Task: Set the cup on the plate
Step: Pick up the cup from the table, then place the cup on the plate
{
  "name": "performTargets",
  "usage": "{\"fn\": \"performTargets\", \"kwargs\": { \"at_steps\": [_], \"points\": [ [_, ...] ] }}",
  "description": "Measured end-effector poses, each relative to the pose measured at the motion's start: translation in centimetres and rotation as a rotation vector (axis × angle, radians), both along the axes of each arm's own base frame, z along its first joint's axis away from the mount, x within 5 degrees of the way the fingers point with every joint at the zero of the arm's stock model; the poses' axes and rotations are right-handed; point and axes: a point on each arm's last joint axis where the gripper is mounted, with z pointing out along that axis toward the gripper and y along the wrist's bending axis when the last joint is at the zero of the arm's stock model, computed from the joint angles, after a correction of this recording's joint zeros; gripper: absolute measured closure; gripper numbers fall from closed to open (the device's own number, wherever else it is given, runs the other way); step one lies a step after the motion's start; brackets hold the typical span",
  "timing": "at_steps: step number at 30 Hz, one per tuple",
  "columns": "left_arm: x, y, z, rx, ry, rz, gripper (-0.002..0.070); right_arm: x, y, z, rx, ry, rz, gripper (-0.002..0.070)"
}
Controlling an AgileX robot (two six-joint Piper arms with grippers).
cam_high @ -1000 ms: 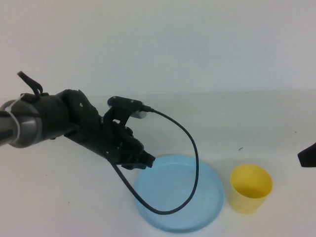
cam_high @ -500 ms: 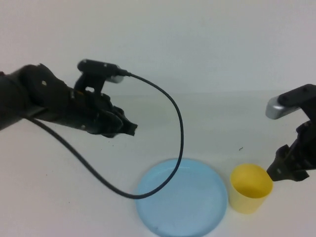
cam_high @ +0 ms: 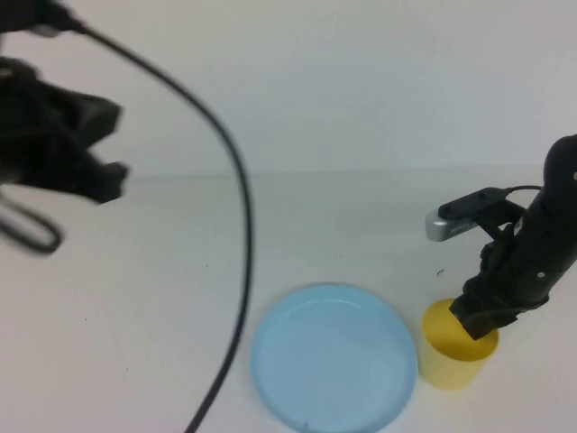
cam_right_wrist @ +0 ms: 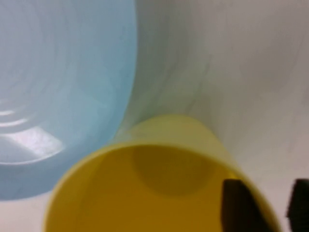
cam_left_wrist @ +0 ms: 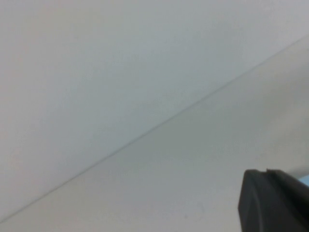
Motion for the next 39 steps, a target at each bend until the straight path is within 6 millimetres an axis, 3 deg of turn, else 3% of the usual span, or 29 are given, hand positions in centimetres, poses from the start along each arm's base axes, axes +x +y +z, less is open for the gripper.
{"fn": "performTargets", "kwargs": {
  "at_steps": [3, 5, 10, 13, 17, 19, 23, 26, 32, 39],
  "points": [
    [-2.9, 1.6, 0.6, 0.028, -0.064, 0.057, 0.0673, 0.4, 0.2, -0.1, -0.003, 0.015, 0.004, 0.0566],
    [-5.0, 2.8, 0.5, 0.05, -0.101, 0.108, 0.0673, 0.7, 0.3, 0.5, -0.01, 0.017, 0.013, 0.0628],
    [-9.6, 5.4, -0.6, 0.092, -0.138, 0.222, 0.0674, 1.5, 0.7, 3.6, -0.033, 0.001, 0.052, 0.0645],
    [-11.6, 6.6, -1.8, 0.096, -0.128, 0.287, 0.0674, 1.6, 2.0, 6.4, -0.027, -0.053, 0.087, 0.0645],
    [-13.4, 7.7, -3.1, 0.064, -0.15, 0.356, 0.0674, 0.9, 5.8, 9.2, 0.006, -0.127, 0.175, 0.0646],
    [-14.0, 8.0, -3.5, 0.048, -0.155, 0.374, 0.0675, 0.6, 8.1, 9.6, 0.019, -0.143, 0.218, 0.0646],
    [-14.4, 8.2, -4.0, 0.044, -0.152, 0.38, 0.0675, 0.9, 11.8, 7.6, 0.016, -0.106, 0.261, 0.0646],
    [-14.4, 8.2, -4.1, 0.049, -0.138, 0.385, 0.0675, 1.5, 13.3, 5.3, -0.009, -0.049, 0.268, 0.0646],
    [-14.4, 8.2, -4.1, 0.053, -0.136, 0.386, 0.0675, 2.2, 14.1, 1.7, -0.052, 0.04, 0.252, 0.0646],
    [-14.4, 8.2, -4.1, 0.053, -0.136, 0.386, 0.0675, 2.2, 14.3, 1.0, -0.063, 0.059, 0.255, 0.0644]
  ]
}}
